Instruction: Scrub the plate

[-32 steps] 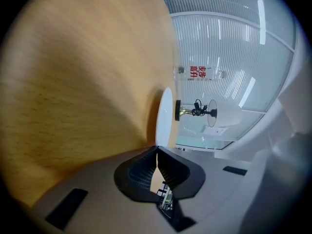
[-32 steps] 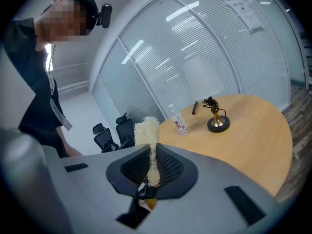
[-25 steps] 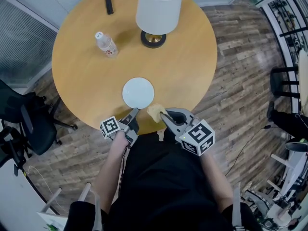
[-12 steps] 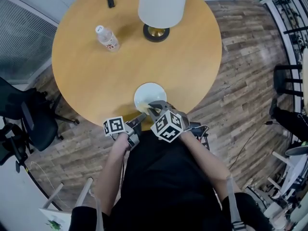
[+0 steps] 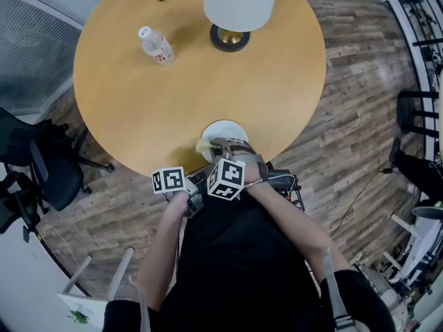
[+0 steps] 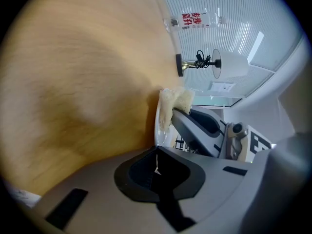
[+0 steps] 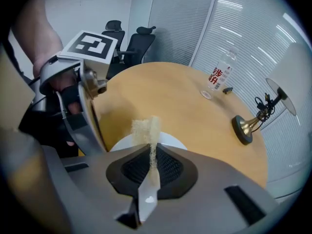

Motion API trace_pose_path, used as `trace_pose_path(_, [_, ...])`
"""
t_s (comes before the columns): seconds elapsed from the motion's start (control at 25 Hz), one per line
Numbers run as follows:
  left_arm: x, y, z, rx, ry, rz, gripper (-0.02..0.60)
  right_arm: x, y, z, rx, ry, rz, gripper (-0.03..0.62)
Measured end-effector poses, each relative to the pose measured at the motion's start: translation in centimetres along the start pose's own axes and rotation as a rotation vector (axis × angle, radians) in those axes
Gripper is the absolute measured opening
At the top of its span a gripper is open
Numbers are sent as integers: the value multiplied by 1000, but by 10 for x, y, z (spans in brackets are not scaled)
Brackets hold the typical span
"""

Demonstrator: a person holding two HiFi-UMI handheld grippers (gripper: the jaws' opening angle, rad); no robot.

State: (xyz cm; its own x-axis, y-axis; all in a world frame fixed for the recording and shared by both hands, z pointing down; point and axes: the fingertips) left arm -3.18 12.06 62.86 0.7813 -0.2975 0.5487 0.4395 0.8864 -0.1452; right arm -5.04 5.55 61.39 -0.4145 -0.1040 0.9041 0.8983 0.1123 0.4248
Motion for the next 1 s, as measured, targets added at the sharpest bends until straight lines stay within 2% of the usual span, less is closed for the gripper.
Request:
trace_pose_path(0.28, [-4, -5, 1, -28, -5, -60, 14, -3, 23, -59, 123, 124, 47, 29])
trace_pose_path(0.4, [-4, -4, 0, -31, 4, -69, 14, -11, 38, -75, 175, 132, 51, 29])
trace_pose_path(0.52, [-4, -2, -1, -21, 4, -66, 14, -14, 41, -79, 172, 144, 61, 29])
trace_pose_path(0.68, [-4, -2, -2, -3, -7, -66, 14, -11, 29, -68, 128, 151, 64, 29])
trace_pose_path(1.0, [-5, -9, 1, -14, -24, -69, 14, -3, -4, 7, -27, 32, 39, 29])
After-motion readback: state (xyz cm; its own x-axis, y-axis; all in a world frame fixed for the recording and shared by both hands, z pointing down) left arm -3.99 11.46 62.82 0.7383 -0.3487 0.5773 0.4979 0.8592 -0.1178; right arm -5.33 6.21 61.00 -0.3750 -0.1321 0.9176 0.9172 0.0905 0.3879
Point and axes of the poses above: the fingertips, and each gripper's own axes: x forward along the fingers, z to its left, y out of its underside, and after that the axes turned 10 degrees about -y, right-handed
